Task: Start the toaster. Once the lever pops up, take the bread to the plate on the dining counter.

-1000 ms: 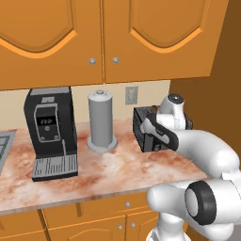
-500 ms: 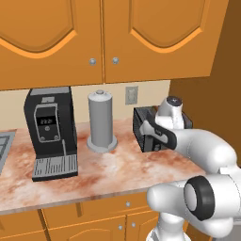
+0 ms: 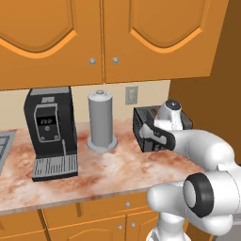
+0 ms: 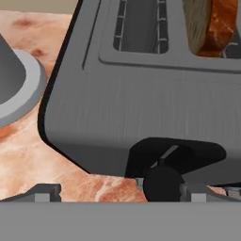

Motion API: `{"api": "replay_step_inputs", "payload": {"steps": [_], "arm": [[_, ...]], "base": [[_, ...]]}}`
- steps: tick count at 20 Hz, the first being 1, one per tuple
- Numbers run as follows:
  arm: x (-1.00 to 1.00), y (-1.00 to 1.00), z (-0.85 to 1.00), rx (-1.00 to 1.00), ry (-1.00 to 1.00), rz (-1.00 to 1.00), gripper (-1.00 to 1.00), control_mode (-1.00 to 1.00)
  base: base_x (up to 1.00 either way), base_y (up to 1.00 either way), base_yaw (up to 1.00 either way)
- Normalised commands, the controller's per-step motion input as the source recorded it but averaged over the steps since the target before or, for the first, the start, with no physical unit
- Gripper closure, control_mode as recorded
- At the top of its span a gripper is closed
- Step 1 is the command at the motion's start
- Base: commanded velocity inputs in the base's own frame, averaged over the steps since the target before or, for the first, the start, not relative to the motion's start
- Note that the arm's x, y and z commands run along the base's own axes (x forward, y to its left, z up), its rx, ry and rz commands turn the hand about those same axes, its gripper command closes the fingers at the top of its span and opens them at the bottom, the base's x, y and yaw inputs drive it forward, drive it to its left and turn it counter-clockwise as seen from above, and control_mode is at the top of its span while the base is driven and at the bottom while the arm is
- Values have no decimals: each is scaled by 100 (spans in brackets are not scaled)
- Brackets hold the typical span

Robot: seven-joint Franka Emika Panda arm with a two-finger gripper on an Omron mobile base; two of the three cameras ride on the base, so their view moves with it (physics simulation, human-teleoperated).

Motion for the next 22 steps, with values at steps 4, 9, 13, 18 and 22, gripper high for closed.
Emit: {"api": "replay_step_inputs", "payload": {"steps": [4, 9, 13, 18, 22], "arm": [[0, 0, -27, 0, 0, 0, -100, -100], [0, 0, -23, 0, 0, 0, -100, -100], [0, 3, -24, 0, 0, 0, -100, -100], [0, 7, -17, 0, 0, 0, -100, -100], [0, 4, -19, 0, 0, 0, -100, -100]], "base": [[0, 0, 0], [0, 0, 0], [0, 0, 0], [0, 0, 0], [0, 0, 0]]}}
